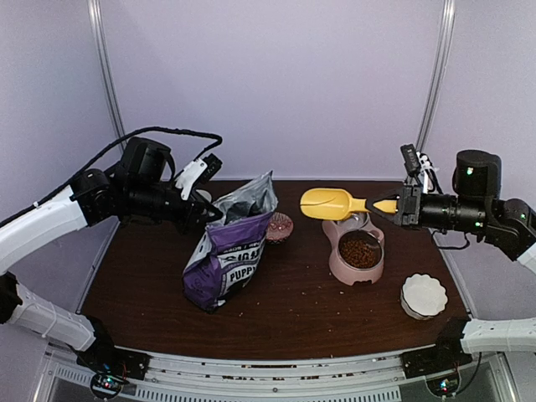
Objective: Serve the pet food
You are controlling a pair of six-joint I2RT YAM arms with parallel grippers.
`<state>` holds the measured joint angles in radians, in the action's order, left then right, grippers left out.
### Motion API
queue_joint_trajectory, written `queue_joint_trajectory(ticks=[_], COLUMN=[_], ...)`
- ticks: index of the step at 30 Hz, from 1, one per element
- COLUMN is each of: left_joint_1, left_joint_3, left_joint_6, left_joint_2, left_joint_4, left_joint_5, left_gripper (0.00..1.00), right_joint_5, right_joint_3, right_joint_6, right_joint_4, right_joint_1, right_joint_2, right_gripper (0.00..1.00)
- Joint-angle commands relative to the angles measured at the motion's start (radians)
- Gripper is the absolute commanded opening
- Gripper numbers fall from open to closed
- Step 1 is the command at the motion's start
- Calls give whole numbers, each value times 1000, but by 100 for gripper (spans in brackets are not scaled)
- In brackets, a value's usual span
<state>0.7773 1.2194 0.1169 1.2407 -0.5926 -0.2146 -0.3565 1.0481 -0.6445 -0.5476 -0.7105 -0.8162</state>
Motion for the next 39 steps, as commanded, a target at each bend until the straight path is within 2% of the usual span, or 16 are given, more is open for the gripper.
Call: queue_joint_trajectory(ticks=[1,7,13,26,30,34,39], left_joint_1=[28,52,88,97,123,173,189], left_joint_3=[-9,-12,-15,-21,-25,-21,-30], left_joint_6=[-43,-67,-82,-56,-70,-53,58], left_joint_2=[12,7,-2,-14,-14,-12,-1], left_joint_4=[2,2,3,6,21,50,162], left_joint_5=[-33,-27,8,103,47,26,-127], left_gripper=[0,0,0,0,0,0,0], right_joint_5=[-24,-10,0,214,351,421,482], right_joint_3=[39,109,174,245,296,362,332], right_joint_6=[-27,12,30,86,83,76,23], right_joint_4=[202,249,248,-93,-229,-281,-177], right_joint_1=[-124,-227,-248,-331,-355,-396,-435], right_joint_2=[-52,-159,-212,-314,-392,-516,-641], right_gripper=[14,14,14,14,14,14,13])
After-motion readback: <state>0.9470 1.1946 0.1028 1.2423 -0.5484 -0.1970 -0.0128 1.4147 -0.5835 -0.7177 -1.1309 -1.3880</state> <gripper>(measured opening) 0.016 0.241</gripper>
